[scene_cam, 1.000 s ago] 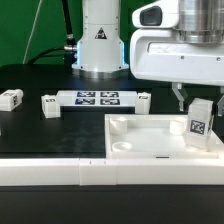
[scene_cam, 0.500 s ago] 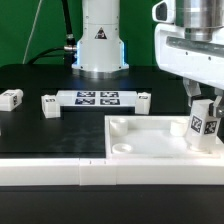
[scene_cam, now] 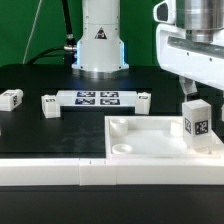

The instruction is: Assemble one leg

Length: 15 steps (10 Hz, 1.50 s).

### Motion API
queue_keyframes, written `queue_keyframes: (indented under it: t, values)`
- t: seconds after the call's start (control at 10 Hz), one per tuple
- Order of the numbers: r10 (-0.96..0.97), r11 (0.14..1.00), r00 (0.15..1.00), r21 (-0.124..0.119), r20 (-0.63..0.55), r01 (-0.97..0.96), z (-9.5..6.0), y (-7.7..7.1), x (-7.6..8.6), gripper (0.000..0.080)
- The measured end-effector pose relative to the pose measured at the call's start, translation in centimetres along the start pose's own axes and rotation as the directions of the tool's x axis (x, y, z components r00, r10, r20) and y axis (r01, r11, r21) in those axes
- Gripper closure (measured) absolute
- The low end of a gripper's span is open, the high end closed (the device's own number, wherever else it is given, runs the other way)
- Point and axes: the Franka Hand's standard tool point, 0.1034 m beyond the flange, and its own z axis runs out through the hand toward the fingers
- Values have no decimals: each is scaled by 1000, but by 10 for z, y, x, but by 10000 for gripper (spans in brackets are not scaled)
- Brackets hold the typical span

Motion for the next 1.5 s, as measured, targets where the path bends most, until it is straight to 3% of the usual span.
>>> queue_keyframes:
  t: [0.1, 0.4, 0.8, 1.2, 1.5]
  values:
    - [-134, 991, 991, -11, 5, 135, 0, 1, -1, 162]
    - [-473, 881, 881, -9, 8, 473, 2, 1, -5, 152]
    - [-772, 635, 635, -5, 10, 772, 2, 3, 3, 150]
    - [-954, 301, 301, -2, 11, 954, 1, 3, 5, 150]
    - [-957, 290, 290, -1, 10, 957, 1, 3, 5, 193]
